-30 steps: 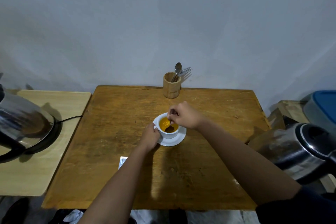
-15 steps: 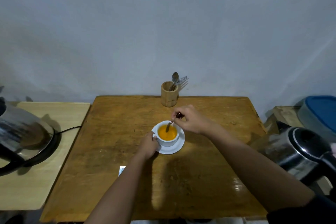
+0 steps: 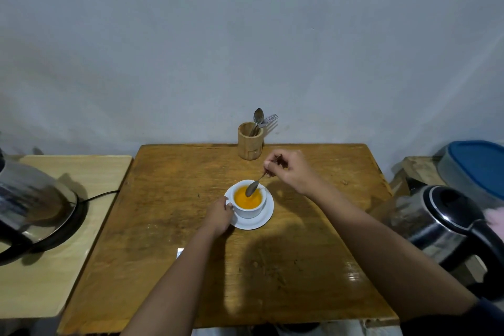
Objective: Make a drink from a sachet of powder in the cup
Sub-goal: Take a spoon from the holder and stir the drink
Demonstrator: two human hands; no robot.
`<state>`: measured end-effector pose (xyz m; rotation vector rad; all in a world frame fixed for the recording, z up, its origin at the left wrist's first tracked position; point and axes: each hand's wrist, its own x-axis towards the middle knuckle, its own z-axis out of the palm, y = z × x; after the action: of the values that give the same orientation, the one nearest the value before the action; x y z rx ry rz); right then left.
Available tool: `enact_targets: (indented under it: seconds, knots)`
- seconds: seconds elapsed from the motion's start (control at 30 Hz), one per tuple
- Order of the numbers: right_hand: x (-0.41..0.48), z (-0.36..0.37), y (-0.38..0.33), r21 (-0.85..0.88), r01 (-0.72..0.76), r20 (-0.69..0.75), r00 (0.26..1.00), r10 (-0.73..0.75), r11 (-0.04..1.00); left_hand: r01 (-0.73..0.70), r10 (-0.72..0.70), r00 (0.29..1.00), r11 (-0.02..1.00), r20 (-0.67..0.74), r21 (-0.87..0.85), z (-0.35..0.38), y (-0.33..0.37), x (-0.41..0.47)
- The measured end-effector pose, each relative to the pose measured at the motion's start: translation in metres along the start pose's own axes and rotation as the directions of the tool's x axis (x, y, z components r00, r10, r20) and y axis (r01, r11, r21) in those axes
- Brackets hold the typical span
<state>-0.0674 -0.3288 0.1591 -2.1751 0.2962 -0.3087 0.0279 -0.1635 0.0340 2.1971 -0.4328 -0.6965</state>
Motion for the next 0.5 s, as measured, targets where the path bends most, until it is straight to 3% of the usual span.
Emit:
enact_targets:
  seconds: [0.13, 0.27, 0.4, 0.5]
  knots:
    - [0.001, -0.002, 0.008, 0.158, -0.103, -0.17, 0.977, 0.13, 0.982, 0.0, 0.0, 1.0, 1.0, -0.006, -0.01, -0.001, -0.001, -0.002]
    - [0.0, -0.01, 0.019, 0.392, -0.117, -0.356, 0.895, 0.268, 0.912, 0.009, -0.009, 1.0, 1.0, -0.029, -0.021, -0.001, -0.001, -0.003]
    - [-0.006, -0.019, 0.036, 0.724, -0.056, -0.405, 0.773, 0.488, 0.688, 0.026, -0.029, 0.999, 0.997, -0.038, -0.066, 0.0, -0.001, -0.004]
    - [-0.015, -0.014, 0.054, 0.84, -0.096, -0.365, 0.626, 0.689, 0.533, 0.009, -0.013, 0.999, 0.995, -0.045, -0.101, 0.001, -0.001, -0.006]
